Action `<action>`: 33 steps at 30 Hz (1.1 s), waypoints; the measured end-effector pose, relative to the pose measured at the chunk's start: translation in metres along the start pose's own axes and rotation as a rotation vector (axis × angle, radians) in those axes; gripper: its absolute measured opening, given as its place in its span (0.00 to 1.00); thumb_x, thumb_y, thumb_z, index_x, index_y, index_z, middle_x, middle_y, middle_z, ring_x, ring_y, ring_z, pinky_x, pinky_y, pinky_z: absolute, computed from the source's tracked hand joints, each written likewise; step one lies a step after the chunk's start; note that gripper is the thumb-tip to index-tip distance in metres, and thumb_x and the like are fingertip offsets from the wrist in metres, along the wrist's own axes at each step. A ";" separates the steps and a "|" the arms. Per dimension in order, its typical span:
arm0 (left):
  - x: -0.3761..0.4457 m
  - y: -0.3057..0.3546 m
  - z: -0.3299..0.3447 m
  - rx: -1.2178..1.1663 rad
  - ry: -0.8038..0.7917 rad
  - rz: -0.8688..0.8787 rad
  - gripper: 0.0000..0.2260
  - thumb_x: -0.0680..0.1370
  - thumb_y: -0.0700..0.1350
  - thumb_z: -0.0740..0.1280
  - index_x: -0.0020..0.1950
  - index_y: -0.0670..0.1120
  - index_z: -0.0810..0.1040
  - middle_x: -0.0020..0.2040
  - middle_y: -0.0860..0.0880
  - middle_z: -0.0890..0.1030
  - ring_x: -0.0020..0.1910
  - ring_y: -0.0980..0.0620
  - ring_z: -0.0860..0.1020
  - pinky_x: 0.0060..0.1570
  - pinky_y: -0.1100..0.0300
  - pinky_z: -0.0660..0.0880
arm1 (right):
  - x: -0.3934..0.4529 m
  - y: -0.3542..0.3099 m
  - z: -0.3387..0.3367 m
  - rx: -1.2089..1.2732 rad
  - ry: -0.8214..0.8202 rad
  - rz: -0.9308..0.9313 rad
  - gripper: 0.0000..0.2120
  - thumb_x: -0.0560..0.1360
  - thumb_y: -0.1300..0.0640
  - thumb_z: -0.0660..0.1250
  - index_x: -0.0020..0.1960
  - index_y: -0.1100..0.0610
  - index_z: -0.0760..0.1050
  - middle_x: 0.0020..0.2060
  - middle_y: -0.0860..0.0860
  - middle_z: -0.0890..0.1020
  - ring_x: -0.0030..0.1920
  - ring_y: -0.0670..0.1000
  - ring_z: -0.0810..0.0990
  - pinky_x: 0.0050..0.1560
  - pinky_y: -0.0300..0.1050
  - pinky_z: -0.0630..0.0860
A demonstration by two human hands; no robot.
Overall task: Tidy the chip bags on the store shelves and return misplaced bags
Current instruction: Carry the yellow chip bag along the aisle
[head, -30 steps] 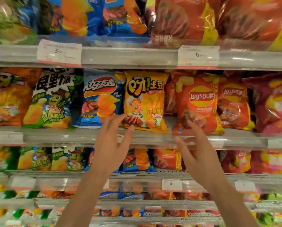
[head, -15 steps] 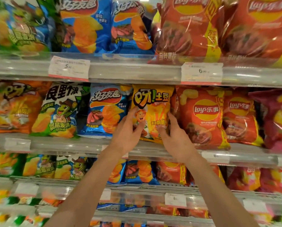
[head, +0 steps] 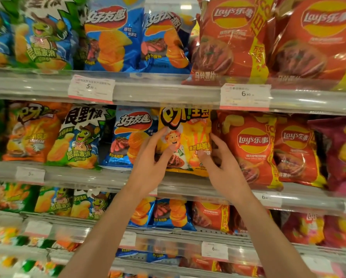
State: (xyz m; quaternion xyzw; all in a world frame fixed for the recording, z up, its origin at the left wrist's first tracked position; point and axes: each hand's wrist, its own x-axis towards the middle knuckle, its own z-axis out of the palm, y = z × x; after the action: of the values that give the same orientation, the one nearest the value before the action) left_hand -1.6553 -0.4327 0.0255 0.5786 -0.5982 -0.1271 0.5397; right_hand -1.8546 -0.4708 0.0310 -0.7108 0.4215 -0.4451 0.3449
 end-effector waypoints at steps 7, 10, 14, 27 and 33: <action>-0.059 0.011 -0.022 -0.016 0.066 -0.089 0.21 0.80 0.61 0.63 0.72 0.72 0.65 0.68 0.65 0.69 0.64 0.72 0.71 0.61 0.64 0.73 | -0.034 0.001 0.015 0.069 -0.108 -0.019 0.28 0.78 0.37 0.64 0.75 0.31 0.59 0.67 0.40 0.77 0.64 0.44 0.78 0.65 0.51 0.77; -0.087 0.013 -0.040 0.015 0.135 -0.169 0.21 0.80 0.63 0.63 0.72 0.73 0.65 0.66 0.66 0.69 0.66 0.63 0.74 0.65 0.52 0.76 | -0.043 -0.002 0.033 0.102 -0.202 -0.048 0.28 0.78 0.37 0.64 0.76 0.32 0.59 0.67 0.37 0.76 0.64 0.40 0.77 0.62 0.46 0.78; -0.122 0.013 -0.068 0.128 0.253 -0.225 0.22 0.80 0.64 0.62 0.73 0.71 0.65 0.67 0.64 0.69 0.68 0.61 0.73 0.67 0.48 0.75 | -0.055 -0.013 0.063 0.174 -0.330 -0.052 0.28 0.77 0.39 0.64 0.75 0.31 0.59 0.57 0.33 0.79 0.52 0.29 0.78 0.46 0.31 0.77; -0.161 -0.025 -0.164 0.090 0.394 -0.329 0.20 0.77 0.69 0.62 0.68 0.78 0.65 0.68 0.63 0.69 0.67 0.66 0.72 0.65 0.48 0.78 | -0.074 -0.062 0.166 0.192 -0.466 -0.031 0.30 0.74 0.35 0.66 0.74 0.31 0.62 0.61 0.33 0.80 0.60 0.38 0.80 0.63 0.51 0.79; -0.173 -0.063 -0.267 0.110 0.466 -0.347 0.23 0.77 0.64 0.63 0.73 0.71 0.66 0.62 0.69 0.69 0.64 0.69 0.71 0.65 0.51 0.77 | -0.079 -0.111 0.266 0.164 -0.511 -0.098 0.30 0.75 0.33 0.66 0.73 0.28 0.61 0.67 0.35 0.77 0.66 0.41 0.77 0.66 0.54 0.77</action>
State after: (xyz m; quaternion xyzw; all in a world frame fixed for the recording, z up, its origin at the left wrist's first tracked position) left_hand -1.4527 -0.1817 -0.0068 0.7141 -0.3566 -0.0486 0.6004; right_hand -1.5964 -0.3236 0.0026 -0.7892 0.2484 -0.2999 0.4749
